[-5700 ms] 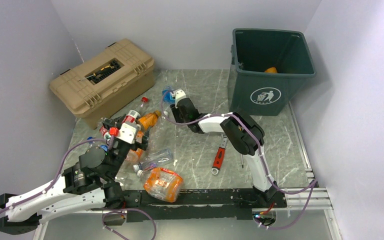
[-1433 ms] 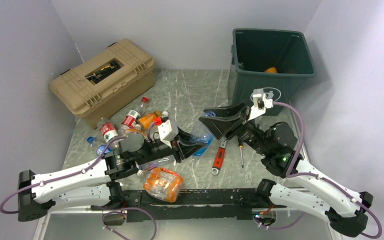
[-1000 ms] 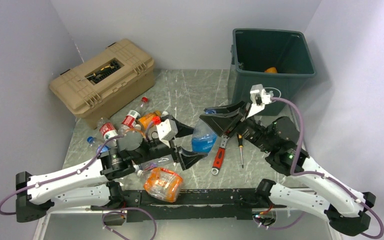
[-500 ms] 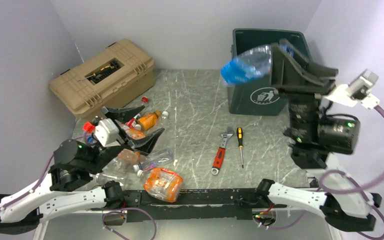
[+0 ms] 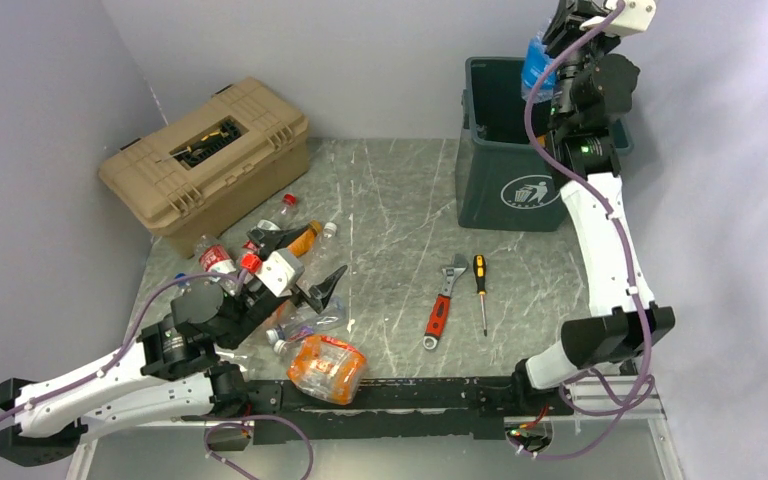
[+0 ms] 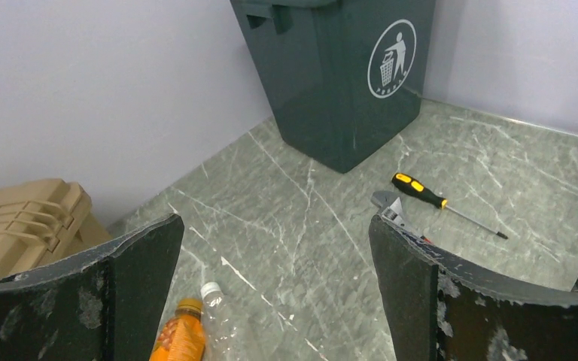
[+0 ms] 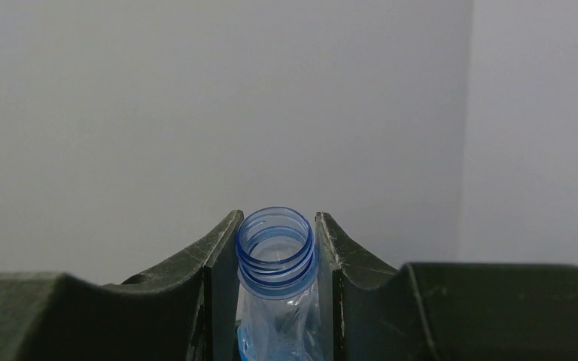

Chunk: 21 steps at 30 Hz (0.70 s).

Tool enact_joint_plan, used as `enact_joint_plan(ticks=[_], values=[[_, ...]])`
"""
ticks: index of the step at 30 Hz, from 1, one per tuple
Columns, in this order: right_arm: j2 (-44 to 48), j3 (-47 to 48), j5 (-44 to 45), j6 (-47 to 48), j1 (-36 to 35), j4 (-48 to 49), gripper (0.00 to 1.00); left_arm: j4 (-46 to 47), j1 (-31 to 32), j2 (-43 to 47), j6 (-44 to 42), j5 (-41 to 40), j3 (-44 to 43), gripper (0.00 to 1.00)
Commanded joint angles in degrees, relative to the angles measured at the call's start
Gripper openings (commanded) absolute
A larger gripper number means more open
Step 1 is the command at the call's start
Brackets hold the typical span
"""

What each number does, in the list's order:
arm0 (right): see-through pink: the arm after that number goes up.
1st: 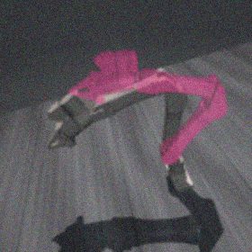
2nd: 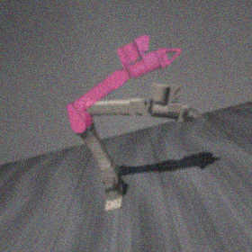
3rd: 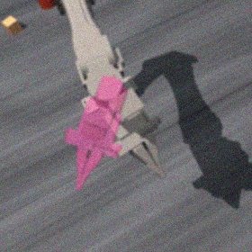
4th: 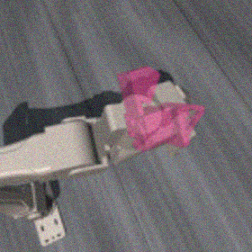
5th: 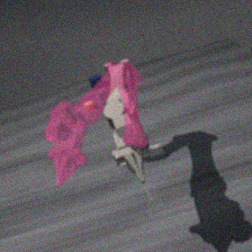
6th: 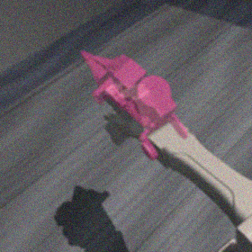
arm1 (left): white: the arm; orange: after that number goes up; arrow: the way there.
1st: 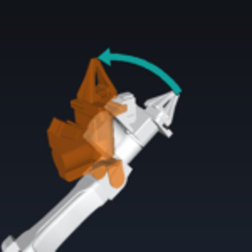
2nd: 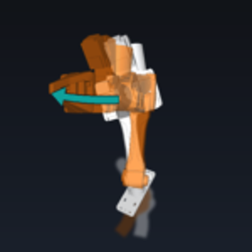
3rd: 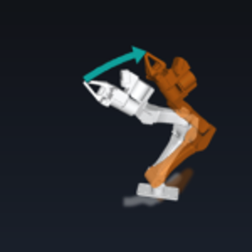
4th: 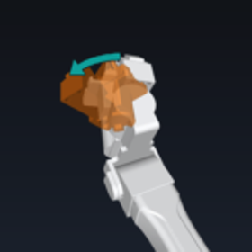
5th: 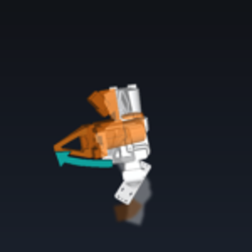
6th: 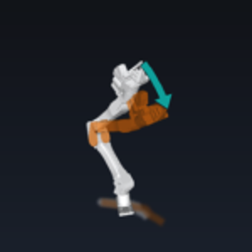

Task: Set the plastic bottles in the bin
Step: Pick up the plastic bottle at the center of the board, then place the plastic bottle in the trash bin.

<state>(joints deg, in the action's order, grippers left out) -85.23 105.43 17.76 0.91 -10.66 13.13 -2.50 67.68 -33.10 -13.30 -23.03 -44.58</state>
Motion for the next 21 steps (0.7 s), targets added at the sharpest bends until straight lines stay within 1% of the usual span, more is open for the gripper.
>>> enact_joint_plan(ticks=[1, 6, 9, 13, 21], values=[[-0.3, 0.8, 0.7, 0.5, 5.9, 0.4, 0.0, 2.6, -0.1, 0.1, -0.6, -1.7, 1.1, 0.99], [-3.1, -4.4, 0.7, 0.5, 12.5, -2.2, 0.0, -0.7, -0.2, -1.1, 0.3, -1.2, 0.2, 0.99], [-5.6, -6.1, 0.7, 0.5, 13.8, -2.5, 0.0, -1.6, -0.1, -1.2, 1.1, -0.4, 0.0, 0.99], [-9.3, -5.3, 0.7, 0.5, 16.4, -6.4, 0.0, -2.2, -0.2, -0.9, 2.3, 0.6, -0.2, 0.99], [-15.5, 1.1, 0.7, 0.5, 17.0, -12.8, 0.0, -2.4, -0.8, -1.2, 2.9, 1.6, -0.3, 0.99]])
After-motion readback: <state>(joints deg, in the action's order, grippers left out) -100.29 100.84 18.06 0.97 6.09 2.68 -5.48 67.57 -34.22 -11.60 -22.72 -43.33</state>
